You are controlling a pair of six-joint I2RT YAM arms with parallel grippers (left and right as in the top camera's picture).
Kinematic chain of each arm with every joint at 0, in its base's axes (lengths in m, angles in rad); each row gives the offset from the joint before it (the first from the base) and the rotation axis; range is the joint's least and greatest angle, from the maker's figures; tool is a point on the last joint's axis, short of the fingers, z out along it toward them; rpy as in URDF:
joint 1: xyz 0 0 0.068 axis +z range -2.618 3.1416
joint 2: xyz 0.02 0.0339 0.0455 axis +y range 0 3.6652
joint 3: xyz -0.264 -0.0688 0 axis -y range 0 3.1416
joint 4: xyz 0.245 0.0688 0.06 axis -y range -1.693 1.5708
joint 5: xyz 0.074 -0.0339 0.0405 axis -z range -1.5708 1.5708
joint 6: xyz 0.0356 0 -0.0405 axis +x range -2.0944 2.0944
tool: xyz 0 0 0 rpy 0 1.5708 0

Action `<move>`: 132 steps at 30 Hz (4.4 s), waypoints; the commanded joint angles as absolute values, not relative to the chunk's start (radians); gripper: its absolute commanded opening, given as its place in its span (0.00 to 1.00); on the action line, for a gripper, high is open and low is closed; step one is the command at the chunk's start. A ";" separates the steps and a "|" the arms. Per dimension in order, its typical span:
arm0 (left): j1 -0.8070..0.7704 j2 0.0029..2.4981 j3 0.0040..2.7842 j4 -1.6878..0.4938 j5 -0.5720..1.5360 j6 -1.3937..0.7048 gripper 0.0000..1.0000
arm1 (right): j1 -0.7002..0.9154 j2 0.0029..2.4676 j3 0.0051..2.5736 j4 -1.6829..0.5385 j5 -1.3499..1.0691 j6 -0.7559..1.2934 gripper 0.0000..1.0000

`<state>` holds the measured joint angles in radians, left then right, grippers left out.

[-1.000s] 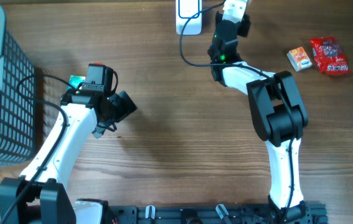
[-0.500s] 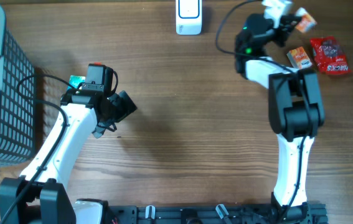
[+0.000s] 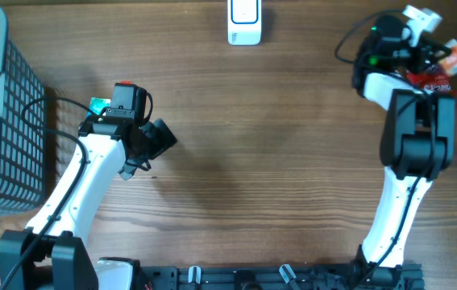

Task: Scan the item barcode
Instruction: 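Carry the orange box to the top-right corner and release it, then move the left gripper toward the red snack stick near the basket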

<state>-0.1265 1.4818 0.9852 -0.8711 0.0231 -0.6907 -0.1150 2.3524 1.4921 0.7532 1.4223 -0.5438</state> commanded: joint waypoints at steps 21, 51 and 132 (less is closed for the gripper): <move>-0.121 1.470 0.980 -0.856 0.010 -0.715 1.00 | -0.236 2.157 1.492 -0.117 0.823 0.039 1.00; -0.049 1.472 0.980 -0.717 -0.346 -0.717 1.00 | -0.186 1.593 1.465 -0.807 -0.684 0.167 1.00; -0.373 1.794 0.982 -0.226 -0.124 -0.299 0.96 | 0.004 1.657 1.464 -0.957 -0.546 0.131 1.00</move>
<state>-0.3382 1.8210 0.9909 -0.2272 -0.1341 -0.3145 -0.0006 1.6440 1.4738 -0.9527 -0.5560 0.1524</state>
